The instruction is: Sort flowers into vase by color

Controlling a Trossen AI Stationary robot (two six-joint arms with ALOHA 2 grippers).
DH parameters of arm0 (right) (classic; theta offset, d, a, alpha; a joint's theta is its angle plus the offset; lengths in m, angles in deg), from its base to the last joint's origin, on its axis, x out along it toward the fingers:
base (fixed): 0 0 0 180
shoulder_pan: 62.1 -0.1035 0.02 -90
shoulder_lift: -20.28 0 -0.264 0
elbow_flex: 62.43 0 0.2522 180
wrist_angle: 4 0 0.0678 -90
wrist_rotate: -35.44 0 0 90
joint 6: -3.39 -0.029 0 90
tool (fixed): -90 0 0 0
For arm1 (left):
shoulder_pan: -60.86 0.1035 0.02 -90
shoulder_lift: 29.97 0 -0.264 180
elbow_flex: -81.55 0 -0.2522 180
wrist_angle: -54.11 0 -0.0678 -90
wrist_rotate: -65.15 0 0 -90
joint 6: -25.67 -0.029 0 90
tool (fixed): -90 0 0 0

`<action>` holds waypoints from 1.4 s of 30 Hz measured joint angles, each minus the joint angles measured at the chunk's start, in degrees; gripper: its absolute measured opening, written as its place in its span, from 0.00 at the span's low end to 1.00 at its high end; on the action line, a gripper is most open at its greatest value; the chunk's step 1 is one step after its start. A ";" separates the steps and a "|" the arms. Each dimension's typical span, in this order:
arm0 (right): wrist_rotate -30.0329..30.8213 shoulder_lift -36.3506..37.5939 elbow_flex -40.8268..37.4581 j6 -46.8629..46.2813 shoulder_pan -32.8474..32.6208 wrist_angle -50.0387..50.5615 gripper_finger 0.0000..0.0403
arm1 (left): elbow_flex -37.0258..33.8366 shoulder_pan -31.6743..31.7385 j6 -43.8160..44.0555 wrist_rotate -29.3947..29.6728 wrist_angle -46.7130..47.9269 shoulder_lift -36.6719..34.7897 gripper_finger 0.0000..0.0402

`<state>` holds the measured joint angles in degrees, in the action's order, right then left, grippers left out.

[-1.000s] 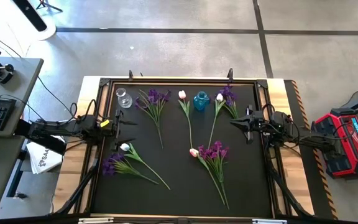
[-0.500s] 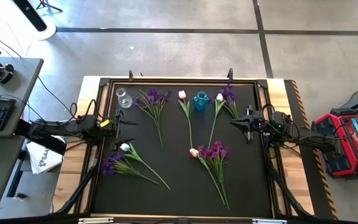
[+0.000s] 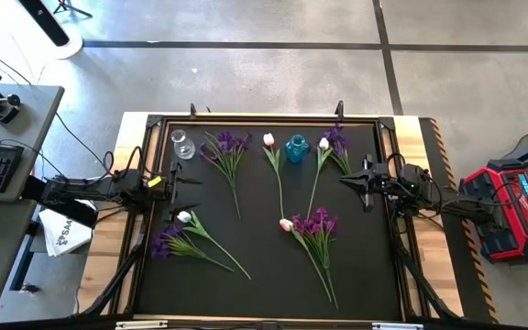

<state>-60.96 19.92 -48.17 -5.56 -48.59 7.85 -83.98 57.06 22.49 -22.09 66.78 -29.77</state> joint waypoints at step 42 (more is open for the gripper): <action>20.02 -18.74 9.70 -10.55 -10.89 4.36 0.02 | -0.02 0.02 -4.44 2.48 -0.54 0.00 0.75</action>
<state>-40.95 1.18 -38.47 -16.11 -59.48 12.20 -84.00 57.08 18.06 -19.61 66.24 -29.78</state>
